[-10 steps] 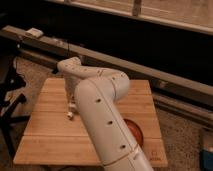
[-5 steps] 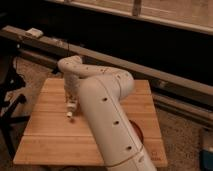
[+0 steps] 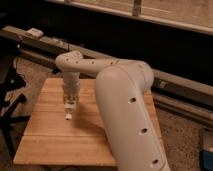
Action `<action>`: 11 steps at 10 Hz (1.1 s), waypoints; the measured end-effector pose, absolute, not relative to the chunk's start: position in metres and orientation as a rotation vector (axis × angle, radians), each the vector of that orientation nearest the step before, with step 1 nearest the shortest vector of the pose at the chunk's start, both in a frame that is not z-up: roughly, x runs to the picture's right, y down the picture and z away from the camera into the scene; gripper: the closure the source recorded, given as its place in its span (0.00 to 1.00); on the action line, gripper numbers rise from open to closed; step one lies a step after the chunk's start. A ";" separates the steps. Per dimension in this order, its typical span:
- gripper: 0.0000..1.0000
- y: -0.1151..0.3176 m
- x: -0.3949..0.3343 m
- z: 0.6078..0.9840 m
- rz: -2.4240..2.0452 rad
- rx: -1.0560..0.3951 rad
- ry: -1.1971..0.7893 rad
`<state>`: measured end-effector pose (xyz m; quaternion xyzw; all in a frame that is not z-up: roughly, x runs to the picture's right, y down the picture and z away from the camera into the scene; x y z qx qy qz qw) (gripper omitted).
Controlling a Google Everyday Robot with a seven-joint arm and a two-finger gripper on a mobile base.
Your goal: Place the bottle in the ceramic bowl
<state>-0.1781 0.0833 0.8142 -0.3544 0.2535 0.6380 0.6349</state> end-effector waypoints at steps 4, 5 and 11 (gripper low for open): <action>1.00 0.122 -0.108 0.772 1.564 -0.784 0.616; 1.00 0.130 -0.094 0.763 1.595 -0.776 0.628; 1.00 0.199 0.019 0.696 1.852 -0.658 0.793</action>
